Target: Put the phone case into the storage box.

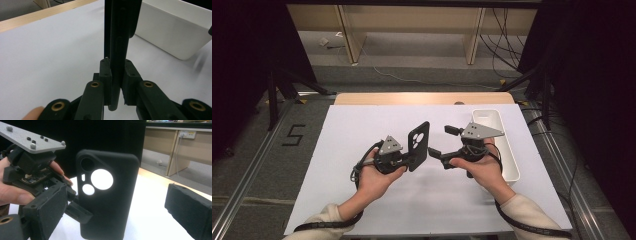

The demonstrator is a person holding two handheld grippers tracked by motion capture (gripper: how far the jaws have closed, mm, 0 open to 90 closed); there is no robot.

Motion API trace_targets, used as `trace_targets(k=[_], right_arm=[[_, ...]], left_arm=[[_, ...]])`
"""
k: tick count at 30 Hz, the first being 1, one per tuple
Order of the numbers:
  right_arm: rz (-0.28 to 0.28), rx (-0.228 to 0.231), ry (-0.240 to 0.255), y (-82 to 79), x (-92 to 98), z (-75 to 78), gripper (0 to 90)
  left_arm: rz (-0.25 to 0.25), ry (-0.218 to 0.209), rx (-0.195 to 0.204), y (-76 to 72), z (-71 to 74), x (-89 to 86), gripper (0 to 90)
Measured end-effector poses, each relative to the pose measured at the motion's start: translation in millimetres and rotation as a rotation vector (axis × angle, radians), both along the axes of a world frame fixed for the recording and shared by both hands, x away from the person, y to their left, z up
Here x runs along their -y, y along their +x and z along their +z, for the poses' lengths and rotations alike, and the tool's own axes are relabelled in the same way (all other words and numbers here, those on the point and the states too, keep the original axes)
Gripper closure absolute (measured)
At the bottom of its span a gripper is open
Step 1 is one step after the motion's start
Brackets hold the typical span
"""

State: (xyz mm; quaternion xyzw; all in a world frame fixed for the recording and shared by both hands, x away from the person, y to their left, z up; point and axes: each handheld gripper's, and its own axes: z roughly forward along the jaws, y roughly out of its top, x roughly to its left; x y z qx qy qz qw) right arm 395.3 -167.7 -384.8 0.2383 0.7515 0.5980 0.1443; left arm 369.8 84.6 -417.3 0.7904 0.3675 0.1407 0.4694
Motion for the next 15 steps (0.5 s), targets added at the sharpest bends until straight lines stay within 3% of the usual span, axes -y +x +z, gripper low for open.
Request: trace_targets(k=[15], right_arm=[[-0.037,0.007,0.021,-3.2,-13.5,-3.6,4.5]], left_arm=[[-0.024,0.006,0.003,-4.9,-0.9,15.0,80.1]])
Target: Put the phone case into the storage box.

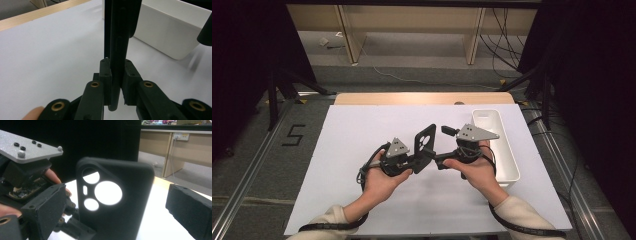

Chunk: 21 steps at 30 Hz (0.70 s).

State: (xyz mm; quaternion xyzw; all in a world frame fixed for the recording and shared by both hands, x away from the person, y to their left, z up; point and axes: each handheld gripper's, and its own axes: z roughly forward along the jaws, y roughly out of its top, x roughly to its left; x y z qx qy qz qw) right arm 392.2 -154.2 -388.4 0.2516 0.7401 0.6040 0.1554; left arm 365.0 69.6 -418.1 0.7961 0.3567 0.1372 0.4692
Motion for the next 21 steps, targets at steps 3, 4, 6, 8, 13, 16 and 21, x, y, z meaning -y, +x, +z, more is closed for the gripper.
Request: trace_targets(k=[3,4,6,8,13,16,21], right_arm=[[-0.004,-0.002,0.0,-0.1,-3.0,-1.2,4.3],[-0.007,-0.003,0.002,0.2,-3.6,-1.3,4.1],[-0.017,0.0,0.006,1.1,-4.6,-1.5,4.0],[-0.021,0.0,0.009,1.6,-6.0,-2.0,4.0],[-0.024,-0.001,0.005,1.7,-9.5,-4.7,3.7],[-0.03,0.008,0.0,1.3,-11.5,-5.0,3.5],[-0.041,0.012,-0.009,0.7,-15.6,-7.1,2.5]], left_arm=[[-0.001,0.002,-0.001,-0.6,-0.5,1.5,80.2],[-0.003,0.003,0.0,-0.6,-0.7,1.8,80.1],[-0.007,0.004,0.0,-0.8,-1.1,2.9,80.1],[-0.015,0.006,0.001,-1.1,-1.5,4.2,80.1],[-0.019,0.005,0.0,-1.8,-2.9,7.5,80.2],[-0.023,0.002,0.001,-1.8,-3.4,8.3,80.1],[-0.022,0.002,0.0,-2.1,-3.6,8.0,80.2]])
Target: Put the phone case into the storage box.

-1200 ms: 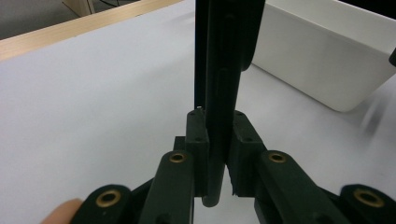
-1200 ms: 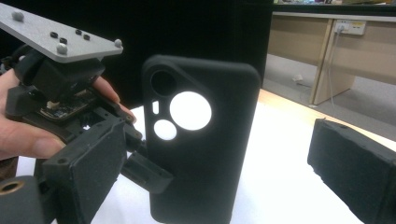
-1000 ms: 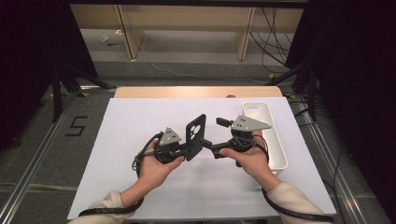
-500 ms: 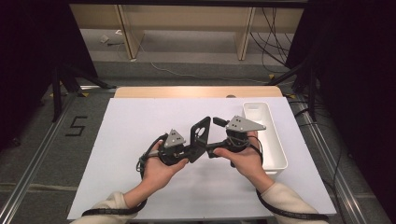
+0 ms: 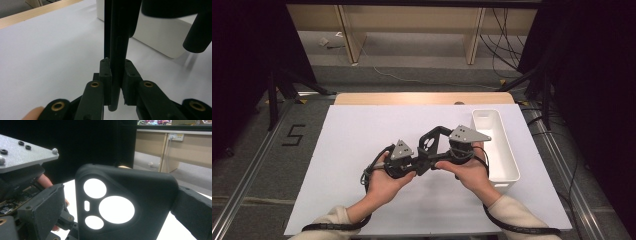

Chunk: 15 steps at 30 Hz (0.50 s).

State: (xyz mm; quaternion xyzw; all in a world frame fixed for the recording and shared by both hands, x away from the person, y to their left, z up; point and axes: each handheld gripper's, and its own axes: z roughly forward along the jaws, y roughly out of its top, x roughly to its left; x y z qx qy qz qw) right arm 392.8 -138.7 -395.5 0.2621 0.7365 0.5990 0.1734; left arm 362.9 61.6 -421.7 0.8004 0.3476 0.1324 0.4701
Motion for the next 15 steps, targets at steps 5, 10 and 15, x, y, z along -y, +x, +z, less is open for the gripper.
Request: trace_targets(k=[5,10,15], right_arm=[[-0.015,0.02,0.004,-0.2,-2.4,1.0,4.6],[-0.032,0.025,0.008,0.9,-4.9,0.7,9.4],[-0.048,0.027,0.017,1.1,-5.5,1.3,12.6]], left_arm=[[-0.001,0.001,0.002,-0.3,0.0,0.3,80.1],[0.002,-0.003,0.006,-0.5,-0.2,-0.3,80.2],[0.006,-0.008,0.011,-0.3,-0.1,-0.7,80.2]])
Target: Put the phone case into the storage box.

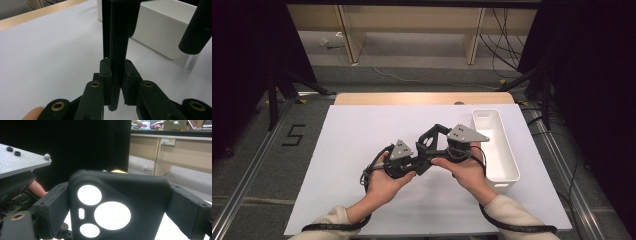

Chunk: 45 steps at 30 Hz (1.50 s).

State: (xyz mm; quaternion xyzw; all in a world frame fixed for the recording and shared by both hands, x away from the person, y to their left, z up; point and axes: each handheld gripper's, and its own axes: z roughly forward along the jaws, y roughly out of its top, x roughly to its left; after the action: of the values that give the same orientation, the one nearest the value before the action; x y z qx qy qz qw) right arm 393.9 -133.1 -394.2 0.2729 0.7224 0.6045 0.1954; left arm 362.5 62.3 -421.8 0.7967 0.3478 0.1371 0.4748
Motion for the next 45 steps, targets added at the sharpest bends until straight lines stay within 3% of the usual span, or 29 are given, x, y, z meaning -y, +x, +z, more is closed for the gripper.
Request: trace_targets(k=[21,28,30,35,37,41,45], right_arm=[[-0.002,-0.007,0.012,-0.3,1.9,3.9,15.0],[0.003,-0.004,0.019,0.5,3.1,5.4,15.2],[0.001,-0.004,0.019,0.7,4.0,5.8,15.2],[0.0,-0.004,0.027,1.8,7.2,7.7,15.2],[0.0,-0.003,0.03,2.3,8.3,8.3,15.2],[-0.005,0.003,0.033,3.2,10.6,9.5,15.2],[-0.01,0.002,0.033,3.5,12.4,10.6,15.3]], left_arm=[[-0.018,-0.007,0.016,0.0,3.0,-1.4,79.2],[-0.049,-0.016,0.046,-0.8,4.3,-3.0,74.4],[-0.076,-0.017,0.055,-0.8,5.3,-4.1,66.2],[-0.087,-0.033,0.093,-1.8,8.8,-8.8,25.1],[-0.104,-0.031,0.101,-1.4,10.0,-11.2,13.8],[-0.134,-0.022,0.107,-2.2,9.3,-16.9,1.6],[-0.14,-0.026,0.125,-4.5,8.2,-24.9,0.0]])
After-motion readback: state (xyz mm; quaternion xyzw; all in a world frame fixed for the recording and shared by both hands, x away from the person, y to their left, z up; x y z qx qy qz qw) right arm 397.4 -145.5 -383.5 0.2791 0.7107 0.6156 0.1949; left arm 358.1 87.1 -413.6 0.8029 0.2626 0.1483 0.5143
